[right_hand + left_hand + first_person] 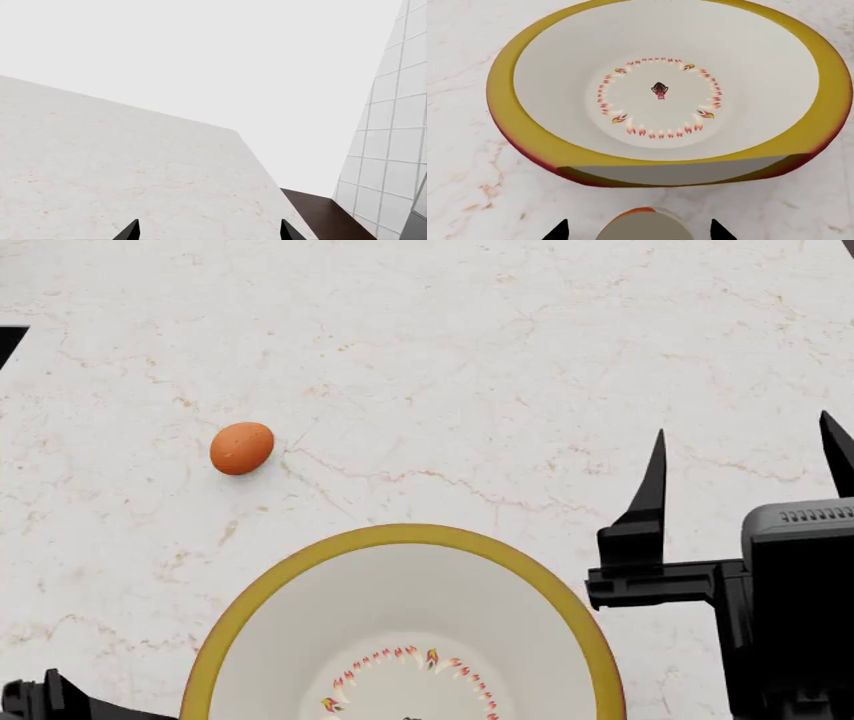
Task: Place the eggs and milk next to the bowl.
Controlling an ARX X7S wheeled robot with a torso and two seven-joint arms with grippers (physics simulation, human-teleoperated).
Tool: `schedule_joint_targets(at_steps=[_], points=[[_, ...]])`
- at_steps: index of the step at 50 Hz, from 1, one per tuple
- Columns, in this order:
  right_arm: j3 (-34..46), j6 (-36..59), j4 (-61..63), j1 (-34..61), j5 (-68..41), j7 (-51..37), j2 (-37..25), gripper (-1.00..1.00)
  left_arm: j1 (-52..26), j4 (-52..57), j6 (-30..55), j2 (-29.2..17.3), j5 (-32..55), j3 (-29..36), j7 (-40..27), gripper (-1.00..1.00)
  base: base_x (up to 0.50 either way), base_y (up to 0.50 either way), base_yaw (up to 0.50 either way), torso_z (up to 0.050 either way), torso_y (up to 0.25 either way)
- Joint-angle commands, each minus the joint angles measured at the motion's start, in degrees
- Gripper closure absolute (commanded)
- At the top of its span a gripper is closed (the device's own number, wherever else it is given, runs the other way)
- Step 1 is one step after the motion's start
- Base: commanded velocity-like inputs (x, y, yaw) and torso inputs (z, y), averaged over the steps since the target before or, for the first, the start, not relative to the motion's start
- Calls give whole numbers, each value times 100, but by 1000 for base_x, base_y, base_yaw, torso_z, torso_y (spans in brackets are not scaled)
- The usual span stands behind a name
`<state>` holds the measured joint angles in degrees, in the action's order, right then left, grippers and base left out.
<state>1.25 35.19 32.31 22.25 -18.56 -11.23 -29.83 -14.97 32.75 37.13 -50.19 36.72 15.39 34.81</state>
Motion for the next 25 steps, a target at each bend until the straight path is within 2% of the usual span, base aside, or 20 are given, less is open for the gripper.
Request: schedule_joint_targets(at_steps=[1,14,25], points=[[-143,-4,-33,15,107,164,120,-100,-58,-168,41,130,-7,-163,15,-100,0,0,0,0,0],[-151,40,11,24,81,144,100,-100,-73,-124,38,99,13,-174,2,-100,0,0,0,0,0],[-97,31,4,53,77,143,112,-100,71,328,175,-199,409,-688,-227,-100,0,0,0,0,0]])
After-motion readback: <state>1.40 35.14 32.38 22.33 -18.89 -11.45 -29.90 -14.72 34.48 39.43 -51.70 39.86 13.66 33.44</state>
